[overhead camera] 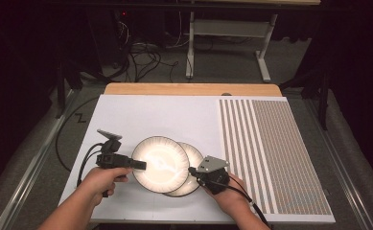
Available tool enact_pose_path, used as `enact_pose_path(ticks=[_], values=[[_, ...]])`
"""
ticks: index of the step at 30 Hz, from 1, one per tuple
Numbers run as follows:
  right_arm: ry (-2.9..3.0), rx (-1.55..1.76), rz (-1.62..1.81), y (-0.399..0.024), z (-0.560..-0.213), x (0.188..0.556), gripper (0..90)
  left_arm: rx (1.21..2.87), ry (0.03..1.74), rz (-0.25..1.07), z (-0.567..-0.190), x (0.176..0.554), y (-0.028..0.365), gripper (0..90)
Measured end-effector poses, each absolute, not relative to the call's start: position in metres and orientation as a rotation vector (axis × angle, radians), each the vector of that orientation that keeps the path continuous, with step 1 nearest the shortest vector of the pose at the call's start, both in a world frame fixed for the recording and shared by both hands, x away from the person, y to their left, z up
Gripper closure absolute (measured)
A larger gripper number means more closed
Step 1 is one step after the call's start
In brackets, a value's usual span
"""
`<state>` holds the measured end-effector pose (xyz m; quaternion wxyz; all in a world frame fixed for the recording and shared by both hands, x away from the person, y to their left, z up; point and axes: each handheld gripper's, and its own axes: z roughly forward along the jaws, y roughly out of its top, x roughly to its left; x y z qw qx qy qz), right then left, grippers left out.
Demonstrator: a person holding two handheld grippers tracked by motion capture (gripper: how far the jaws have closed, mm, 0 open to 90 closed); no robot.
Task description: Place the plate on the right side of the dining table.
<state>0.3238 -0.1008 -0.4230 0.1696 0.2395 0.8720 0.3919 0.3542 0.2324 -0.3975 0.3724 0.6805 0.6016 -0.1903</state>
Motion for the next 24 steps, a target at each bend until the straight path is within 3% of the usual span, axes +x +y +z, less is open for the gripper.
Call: enact_pose_path(ticks=[6, 24], values=[[2.457, 0.701, 1.155, -0.107, -0.418, 0.325, 90.0, 1.734, 1.538, -0.467, -0.396, 0.353, 0.23, 75.5], [2.355, 0.794, 1.242, -0.138, -0.403, 0.327, 70.1, 1.707, 1.463, -0.348, -0.389, 0.346, 0.238, 78.1]])
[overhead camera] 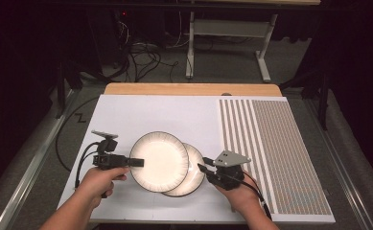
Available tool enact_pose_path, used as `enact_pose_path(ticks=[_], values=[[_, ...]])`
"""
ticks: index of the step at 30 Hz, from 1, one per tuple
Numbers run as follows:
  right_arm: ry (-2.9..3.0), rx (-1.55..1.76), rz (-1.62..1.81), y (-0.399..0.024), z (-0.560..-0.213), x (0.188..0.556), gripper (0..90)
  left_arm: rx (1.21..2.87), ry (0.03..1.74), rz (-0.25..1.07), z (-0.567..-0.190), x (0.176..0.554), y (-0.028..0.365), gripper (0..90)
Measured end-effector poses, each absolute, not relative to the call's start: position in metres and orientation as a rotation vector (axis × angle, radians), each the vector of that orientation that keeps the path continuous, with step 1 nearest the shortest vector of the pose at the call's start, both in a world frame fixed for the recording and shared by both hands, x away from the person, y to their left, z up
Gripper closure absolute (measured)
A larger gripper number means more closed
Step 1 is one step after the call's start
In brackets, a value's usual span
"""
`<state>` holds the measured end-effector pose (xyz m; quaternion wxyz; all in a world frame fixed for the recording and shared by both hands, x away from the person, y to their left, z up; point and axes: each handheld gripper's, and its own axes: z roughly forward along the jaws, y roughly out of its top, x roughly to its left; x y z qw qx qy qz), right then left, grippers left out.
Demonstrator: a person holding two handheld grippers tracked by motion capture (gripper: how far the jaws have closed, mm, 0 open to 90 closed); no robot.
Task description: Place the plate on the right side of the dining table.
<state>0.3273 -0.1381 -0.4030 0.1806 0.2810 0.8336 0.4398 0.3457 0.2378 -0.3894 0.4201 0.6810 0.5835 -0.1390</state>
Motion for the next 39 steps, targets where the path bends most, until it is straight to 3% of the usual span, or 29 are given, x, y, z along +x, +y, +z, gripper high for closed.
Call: enact_pose_path(ticks=[31, 39], values=[[2.18, 0.917, 1.265, -0.216, -0.393, 0.321, 42.1, 1.636, 1.198, 0.013, -0.386, 0.324, 0.253, 80.0], [2.143, 0.931, 1.253, -0.23, -0.395, 0.314, 29.1, 1.653, 1.081, 0.138, -0.384, 0.311, 0.248, 80.0]])
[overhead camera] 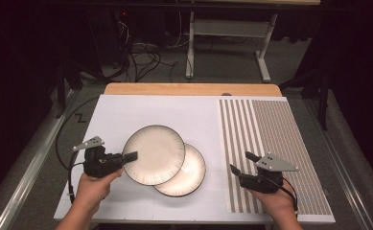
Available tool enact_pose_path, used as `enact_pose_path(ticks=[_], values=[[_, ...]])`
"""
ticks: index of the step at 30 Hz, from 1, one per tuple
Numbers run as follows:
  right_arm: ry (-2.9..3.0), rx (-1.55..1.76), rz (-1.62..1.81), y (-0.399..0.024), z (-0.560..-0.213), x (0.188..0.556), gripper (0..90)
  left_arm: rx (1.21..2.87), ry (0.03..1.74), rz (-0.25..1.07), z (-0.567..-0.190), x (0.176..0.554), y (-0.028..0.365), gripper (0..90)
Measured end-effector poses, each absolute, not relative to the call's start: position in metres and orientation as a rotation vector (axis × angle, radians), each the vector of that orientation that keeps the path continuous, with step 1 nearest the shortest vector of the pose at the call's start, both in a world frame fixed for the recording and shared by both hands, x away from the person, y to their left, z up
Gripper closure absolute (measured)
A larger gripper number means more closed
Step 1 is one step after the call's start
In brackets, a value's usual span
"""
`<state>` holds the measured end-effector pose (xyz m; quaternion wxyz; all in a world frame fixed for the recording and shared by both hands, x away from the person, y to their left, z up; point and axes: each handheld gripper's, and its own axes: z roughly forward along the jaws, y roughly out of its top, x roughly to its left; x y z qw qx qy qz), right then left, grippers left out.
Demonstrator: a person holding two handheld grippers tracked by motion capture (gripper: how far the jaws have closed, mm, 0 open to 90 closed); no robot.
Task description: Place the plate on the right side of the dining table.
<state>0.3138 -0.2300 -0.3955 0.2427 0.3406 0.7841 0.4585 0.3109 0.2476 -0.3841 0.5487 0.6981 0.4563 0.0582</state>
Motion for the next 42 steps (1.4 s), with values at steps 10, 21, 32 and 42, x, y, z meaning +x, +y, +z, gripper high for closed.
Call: enact_pose_path(ticks=[10, 21, 32, 42], values=[[2.1, 0.964, 1.274, -0.242, -0.398, 0.304, 15.3, 1.632, 1.001, 0.239, -0.387, 0.297, 0.246, 80.0], [2.052, 0.997, 1.282, -0.244, -0.4, 0.302, 0.9, 1.654, 0.935, 0.32, -0.384, 0.289, 0.241, 79.9], [2.044, 0.966, 1.332, -0.234, -0.393, 0.301, 0.8, 1.675, 0.906, 0.369, -0.382, 0.285, 0.237, 79.7], [2.098, 0.885, 1.374, -0.194, -0.382, 0.311, 0.8, 1.673, 0.895, 0.372, -0.382, 0.285, 0.238, 79.7]])
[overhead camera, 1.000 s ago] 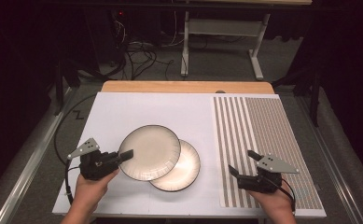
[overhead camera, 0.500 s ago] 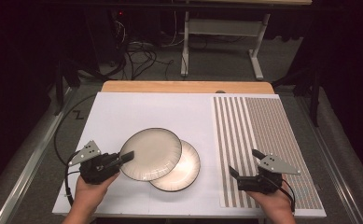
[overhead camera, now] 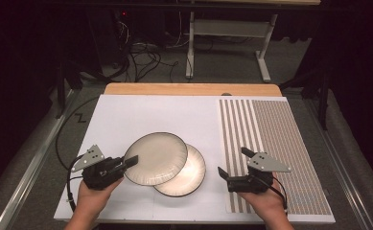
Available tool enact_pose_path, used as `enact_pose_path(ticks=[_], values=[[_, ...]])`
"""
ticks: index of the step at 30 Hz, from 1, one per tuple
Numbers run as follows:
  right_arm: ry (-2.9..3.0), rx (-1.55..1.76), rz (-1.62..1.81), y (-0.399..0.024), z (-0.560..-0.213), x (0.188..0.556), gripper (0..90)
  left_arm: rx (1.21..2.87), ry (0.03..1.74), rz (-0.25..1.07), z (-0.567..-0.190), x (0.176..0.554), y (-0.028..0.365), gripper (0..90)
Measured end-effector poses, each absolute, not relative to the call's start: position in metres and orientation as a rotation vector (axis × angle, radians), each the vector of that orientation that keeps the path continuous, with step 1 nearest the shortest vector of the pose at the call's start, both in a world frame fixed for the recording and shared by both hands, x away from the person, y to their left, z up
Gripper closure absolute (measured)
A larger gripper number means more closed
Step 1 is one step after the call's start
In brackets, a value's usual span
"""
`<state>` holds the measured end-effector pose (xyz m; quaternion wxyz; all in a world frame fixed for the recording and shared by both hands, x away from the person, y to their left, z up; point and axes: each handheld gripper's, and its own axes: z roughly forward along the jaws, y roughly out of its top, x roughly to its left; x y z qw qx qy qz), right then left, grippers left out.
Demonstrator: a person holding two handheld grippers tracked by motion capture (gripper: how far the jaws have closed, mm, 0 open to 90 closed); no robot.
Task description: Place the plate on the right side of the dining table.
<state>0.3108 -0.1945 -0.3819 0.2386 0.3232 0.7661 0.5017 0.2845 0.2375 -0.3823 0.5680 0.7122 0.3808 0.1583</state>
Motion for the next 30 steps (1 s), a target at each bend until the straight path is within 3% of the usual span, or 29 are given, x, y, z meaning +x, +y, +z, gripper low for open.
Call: enact_pose_path(ticks=[22, 30], values=[[2.217, 0.801, 1.396, -0.128, -0.381, 0.33, 8.7, 1.677, 0.884, 0.371, -0.383, 0.285, 0.239, 79.5], [2.258, 0.801, 1.435, -0.106, -0.387, 0.333, 17.5, 1.68, 0.88, 0.377, -0.383, 0.285, 0.239, 79.4]])
